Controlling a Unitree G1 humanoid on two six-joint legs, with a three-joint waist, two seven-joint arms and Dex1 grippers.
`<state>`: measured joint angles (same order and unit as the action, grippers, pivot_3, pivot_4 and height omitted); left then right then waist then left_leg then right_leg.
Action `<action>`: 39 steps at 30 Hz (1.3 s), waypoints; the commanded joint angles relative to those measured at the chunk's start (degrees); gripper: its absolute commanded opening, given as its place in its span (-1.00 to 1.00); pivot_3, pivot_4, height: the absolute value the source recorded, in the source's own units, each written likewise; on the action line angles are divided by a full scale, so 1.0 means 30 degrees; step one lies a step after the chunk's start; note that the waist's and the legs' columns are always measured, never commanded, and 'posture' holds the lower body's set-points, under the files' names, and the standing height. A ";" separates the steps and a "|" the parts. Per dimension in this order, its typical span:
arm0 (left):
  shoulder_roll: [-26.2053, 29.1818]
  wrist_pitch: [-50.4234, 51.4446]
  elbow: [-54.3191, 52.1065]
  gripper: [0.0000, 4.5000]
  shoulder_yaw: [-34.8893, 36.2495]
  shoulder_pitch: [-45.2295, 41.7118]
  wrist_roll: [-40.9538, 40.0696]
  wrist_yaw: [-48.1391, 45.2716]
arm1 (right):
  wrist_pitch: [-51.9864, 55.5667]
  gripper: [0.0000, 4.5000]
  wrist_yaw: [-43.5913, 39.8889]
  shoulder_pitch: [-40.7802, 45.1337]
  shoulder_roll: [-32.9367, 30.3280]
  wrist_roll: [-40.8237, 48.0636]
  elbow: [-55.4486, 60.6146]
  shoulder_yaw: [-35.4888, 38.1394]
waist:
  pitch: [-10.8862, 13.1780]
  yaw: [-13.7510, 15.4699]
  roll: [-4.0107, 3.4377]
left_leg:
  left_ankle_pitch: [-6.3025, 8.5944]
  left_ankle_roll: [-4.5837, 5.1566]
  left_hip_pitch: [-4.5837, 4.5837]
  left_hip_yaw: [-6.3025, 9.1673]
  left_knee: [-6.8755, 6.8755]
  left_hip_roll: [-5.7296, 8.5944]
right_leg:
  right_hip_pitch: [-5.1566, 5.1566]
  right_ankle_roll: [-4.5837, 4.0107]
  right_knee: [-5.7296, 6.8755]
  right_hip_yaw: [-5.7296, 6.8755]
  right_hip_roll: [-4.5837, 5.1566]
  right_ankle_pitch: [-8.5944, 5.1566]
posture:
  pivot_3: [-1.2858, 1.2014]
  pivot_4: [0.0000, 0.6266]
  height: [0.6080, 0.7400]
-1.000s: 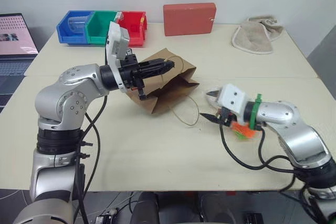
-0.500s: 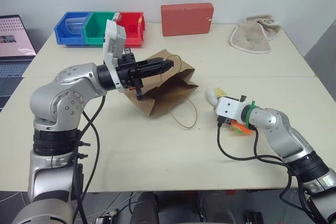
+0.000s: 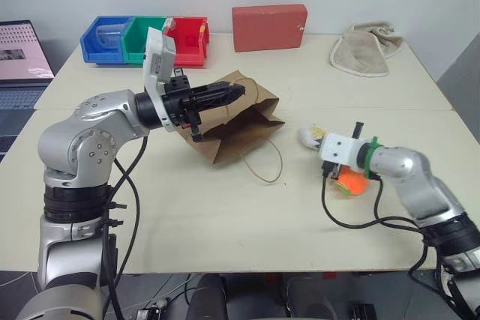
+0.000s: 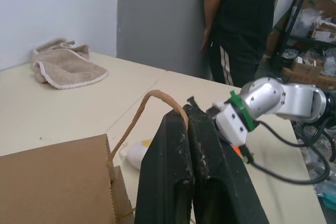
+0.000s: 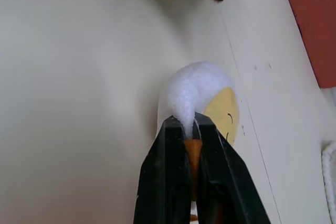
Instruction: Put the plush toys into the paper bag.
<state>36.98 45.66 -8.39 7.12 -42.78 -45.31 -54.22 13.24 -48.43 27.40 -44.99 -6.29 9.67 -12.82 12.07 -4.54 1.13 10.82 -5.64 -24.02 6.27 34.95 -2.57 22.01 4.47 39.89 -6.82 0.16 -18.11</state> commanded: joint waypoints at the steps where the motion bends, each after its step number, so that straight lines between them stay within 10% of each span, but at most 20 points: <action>1: 0.0236 -0.0192 -0.0165 -1.00 0.0568 -0.0471 -0.0295 -0.0097 | 0.2479 -0.99 -0.2728 0.0235 -0.0738 0.3447 0.3641 0.1561 | -0.0001 0.0015 0.0001 | 0.0001 0.0001 0.0003 0.0013 -0.0002 -0.0005 | -0.0004 0.0000 0.0000 0.0013 -0.0003 0.0000 | 0.03 -0.52 1.00; 7: 0.0385 -0.0009 -0.0178 -1.00 0.0376 -0.0650 -0.0375 -0.0646 | 0.9423 -0.99 -0.1229 0.2618 0.1522 0.7061 0.6169 0.1871 | -0.0003 -0.0075 0.0003 | -0.0001 0.0001 0.0016 0.0013 0.0010 -0.0011 | -0.0007 -0.0003 0.0015 0.0010 -0.0009 0.0000 | 0.03 -0.52 1.00; 25: 0.0215 0.0516 -0.1222 -1.00 0.0449 -0.0293 -0.1250 -0.0135 | 0.6431 -0.99 0.5966 0.6491 1.0715 0.2278 -0.3170 -0.1790 | -0.0003 -0.0041 0.0004 | -0.0002 -0.0003 -0.0023 0.0025 -0.0011 -0.0012 | 0.0040 -0.0007 0.0023 0.0030 -0.0005 0.0002 | 0.03 -0.52 1.00; 39: -0.0450 0.0019 -0.0616 -1.00 0.0115 -0.0465 -0.0978 0.0456 | 0.7088 0.93 0.4814 0.5321 0.9326 0.2614 -0.0309 -0.1291 | -0.0003 0.0004 0.0004 | -0.0002 -0.0003 -0.0031 0.0029 -0.0012 -0.0009 | 0.0044 -0.0006 0.0023 0.0035 -0.0005 0.0002 | 0.03 -0.52 1.00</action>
<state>35.84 46.94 -10.12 6.90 -43.15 -48.38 -53.08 32.67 -31.64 43.43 -15.76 -0.34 2.76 -18.93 12.06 -4.52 1.14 10.81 -5.65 -24.13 6.38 34.91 -2.59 22.15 4.46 39.95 -6.69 0.15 -18.11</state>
